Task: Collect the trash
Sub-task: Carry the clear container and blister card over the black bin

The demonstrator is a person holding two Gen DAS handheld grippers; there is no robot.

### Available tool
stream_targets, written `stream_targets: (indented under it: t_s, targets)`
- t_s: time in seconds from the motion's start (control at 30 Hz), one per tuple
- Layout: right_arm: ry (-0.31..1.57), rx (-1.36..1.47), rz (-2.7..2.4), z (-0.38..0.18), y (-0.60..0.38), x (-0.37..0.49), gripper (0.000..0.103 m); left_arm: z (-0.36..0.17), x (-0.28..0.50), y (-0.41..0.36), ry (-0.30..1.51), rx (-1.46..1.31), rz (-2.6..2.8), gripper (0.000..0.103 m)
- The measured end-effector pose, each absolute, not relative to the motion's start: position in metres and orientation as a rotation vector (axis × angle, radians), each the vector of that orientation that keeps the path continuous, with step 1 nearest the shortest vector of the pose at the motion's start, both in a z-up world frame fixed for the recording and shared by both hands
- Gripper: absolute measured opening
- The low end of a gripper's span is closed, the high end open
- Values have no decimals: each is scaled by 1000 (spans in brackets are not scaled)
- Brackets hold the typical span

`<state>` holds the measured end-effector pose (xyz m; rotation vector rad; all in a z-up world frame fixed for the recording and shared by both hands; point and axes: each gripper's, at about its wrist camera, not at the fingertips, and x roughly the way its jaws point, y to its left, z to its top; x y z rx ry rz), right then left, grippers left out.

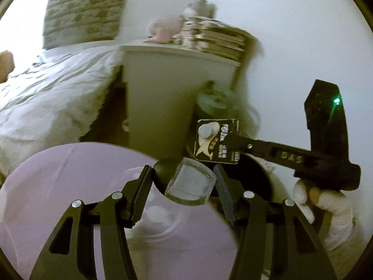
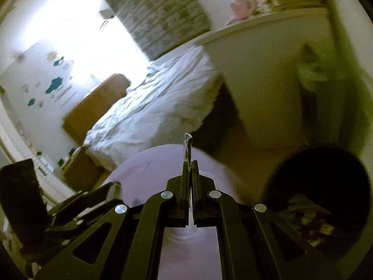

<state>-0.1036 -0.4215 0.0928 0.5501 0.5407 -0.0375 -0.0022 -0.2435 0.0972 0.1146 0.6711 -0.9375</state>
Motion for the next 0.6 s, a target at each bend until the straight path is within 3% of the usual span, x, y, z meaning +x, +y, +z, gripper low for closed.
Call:
stream_targets:
  t_s: [0.6]
  targets:
    - [577,675,-253,25,-525,-181,3,66,-33,-362,743,218,-1080,54]
